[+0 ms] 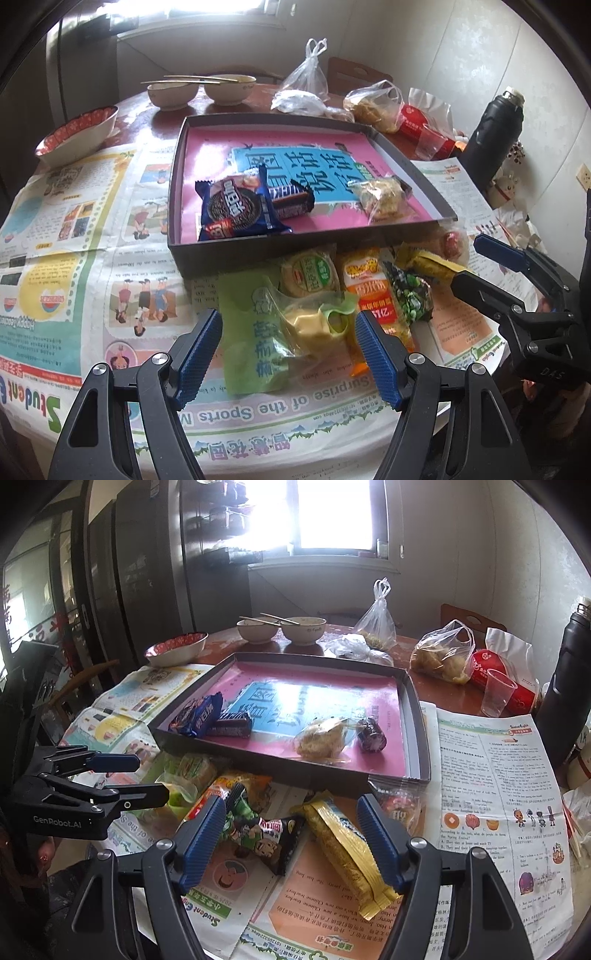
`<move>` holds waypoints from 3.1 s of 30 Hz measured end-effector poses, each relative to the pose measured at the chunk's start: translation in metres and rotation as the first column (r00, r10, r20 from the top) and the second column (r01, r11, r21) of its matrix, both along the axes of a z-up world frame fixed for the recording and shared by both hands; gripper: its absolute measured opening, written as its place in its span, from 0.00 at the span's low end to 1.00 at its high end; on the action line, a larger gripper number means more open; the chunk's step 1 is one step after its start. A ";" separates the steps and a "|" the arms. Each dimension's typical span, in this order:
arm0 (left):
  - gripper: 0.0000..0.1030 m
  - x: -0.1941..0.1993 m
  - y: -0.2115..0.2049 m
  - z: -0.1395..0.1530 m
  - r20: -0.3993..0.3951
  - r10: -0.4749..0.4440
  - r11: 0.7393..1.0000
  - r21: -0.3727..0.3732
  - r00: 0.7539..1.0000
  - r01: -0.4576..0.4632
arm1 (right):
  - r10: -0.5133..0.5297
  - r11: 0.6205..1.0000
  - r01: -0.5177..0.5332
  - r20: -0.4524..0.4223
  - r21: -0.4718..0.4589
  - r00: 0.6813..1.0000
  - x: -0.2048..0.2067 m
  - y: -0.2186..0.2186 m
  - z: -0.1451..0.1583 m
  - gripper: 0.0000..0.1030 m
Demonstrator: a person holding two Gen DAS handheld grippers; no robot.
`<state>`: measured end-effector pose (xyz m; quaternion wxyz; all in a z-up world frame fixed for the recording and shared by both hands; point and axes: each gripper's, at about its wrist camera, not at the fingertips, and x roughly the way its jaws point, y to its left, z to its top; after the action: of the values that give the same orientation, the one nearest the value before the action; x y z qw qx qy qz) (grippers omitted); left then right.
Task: Organize snacks
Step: 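Grasp the green cartoon snack pack with the right tool while the left tool grasps the yellow cake bag, then lift and carry the green snack pack and yellow cake bag over the tray with both tools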
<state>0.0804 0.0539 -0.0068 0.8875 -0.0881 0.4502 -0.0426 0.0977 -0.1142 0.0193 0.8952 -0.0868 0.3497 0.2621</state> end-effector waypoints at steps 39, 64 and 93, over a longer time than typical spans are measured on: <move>0.71 0.013 -0.005 -0.021 -0.035 0.032 0.999 0.003 0.999 -0.032 | 0.129 0.963 -0.113 0.048 -0.245 0.990 0.003 0.046 -0.043 0.66; 0.39 0.004 0.002 -0.013 -0.007 -0.009 0.998 -0.063 1.000 0.009 | 0.081 0.996 -0.083 -0.077 -0.021 0.994 0.018 0.025 -0.041 0.32; 0.39 -0.005 0.007 0.029 0.095 0.031 0.997 -0.068 0.995 -0.025 | 0.022 0.993 -0.013 -0.075 0.118 0.997 0.017 -0.001 -0.009 0.31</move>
<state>0.0750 0.0608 0.0222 0.9052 -0.1220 0.4042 -0.0493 0.1151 -0.1156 0.0099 0.8825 -0.0272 0.3666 0.2932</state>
